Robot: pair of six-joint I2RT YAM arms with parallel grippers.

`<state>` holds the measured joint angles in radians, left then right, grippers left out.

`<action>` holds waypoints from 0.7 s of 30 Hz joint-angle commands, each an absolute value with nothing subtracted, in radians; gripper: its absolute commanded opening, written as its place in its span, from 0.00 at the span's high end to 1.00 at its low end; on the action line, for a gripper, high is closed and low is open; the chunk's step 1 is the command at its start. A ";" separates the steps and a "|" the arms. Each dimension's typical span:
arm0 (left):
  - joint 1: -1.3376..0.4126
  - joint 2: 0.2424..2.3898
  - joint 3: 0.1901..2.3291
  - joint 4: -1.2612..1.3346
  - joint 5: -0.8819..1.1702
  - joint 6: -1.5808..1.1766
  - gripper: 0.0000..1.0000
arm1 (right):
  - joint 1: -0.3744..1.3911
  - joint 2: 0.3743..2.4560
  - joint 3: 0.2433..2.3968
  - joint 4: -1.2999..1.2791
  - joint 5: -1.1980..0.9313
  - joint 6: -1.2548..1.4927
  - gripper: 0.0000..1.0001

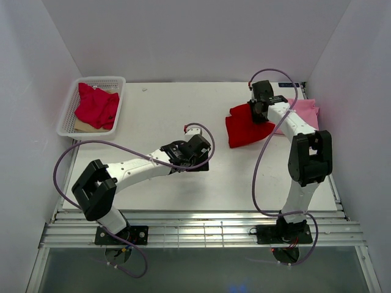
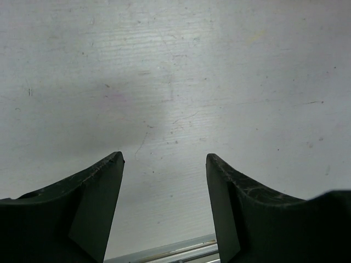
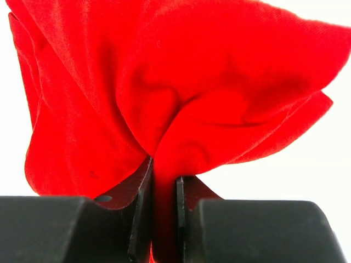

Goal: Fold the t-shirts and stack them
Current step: Put the neatly folded tshirt into the corner of the board with the right arm

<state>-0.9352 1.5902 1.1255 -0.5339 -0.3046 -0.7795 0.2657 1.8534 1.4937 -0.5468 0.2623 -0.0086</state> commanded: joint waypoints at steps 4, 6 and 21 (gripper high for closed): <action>-0.934 1.499 1.088 -0.583 -0.325 -0.828 0.28 | 0.163 1.928 1.699 -0.548 0.272 -0.161 0.92; -0.934 1.493 1.072 -0.587 -0.325 -0.839 0.28 | 0.141 1.954 1.762 -0.555 0.259 -0.190 0.92; -0.934 1.440 1.014 -0.634 -0.331 -0.874 0.25 | -0.127 1.993 1.879 -0.581 0.152 -0.198 0.92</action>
<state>-0.9352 1.4960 1.0183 -0.6212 -0.3138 -0.8585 -0.0788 2.0003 1.8221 -0.5968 0.1822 -0.1913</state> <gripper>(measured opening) 0.746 0.201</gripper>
